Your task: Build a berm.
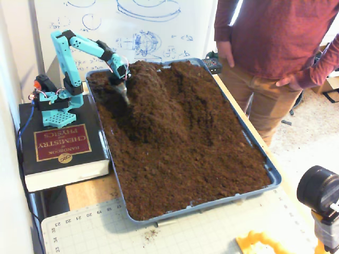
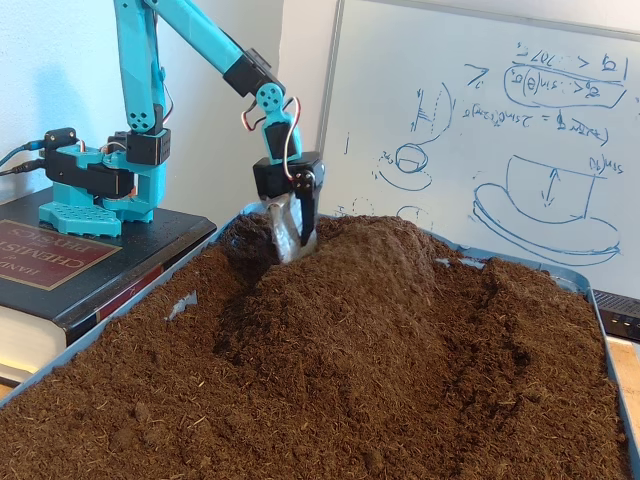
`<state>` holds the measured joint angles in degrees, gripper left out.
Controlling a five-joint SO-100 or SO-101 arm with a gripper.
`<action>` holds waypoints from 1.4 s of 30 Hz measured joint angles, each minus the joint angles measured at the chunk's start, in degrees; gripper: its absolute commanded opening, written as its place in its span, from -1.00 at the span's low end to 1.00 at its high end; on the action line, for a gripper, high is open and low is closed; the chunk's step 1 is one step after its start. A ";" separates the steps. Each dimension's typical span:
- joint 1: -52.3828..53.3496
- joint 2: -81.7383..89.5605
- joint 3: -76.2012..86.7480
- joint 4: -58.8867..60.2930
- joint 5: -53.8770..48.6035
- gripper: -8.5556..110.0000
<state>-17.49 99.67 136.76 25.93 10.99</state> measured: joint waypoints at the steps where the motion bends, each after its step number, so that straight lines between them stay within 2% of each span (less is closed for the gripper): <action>1: 0.00 -0.09 -0.70 0.00 0.00 -0.84; 10: -2.46 1.32 -6.77 0.00 0.00 -0.85; 16: -7.47 11.60 -2.99 0.44 0.35 -0.85; 21: -7.73 25.75 4.13 11.51 0.35 -0.85; 25: -2.37 36.83 4.57 23.64 -1.32 -0.85; 29: 6.42 44.30 4.57 32.78 -10.46 -0.85; 33: 18.11 45.26 4.57 36.04 -24.96 -0.85; 38: 30.85 37.79 5.54 36.47 -42.63 -0.84; 42: 36.65 28.21 8.61 32.61 -50.80 -0.84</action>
<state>19.16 127.88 145.37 58.54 -39.81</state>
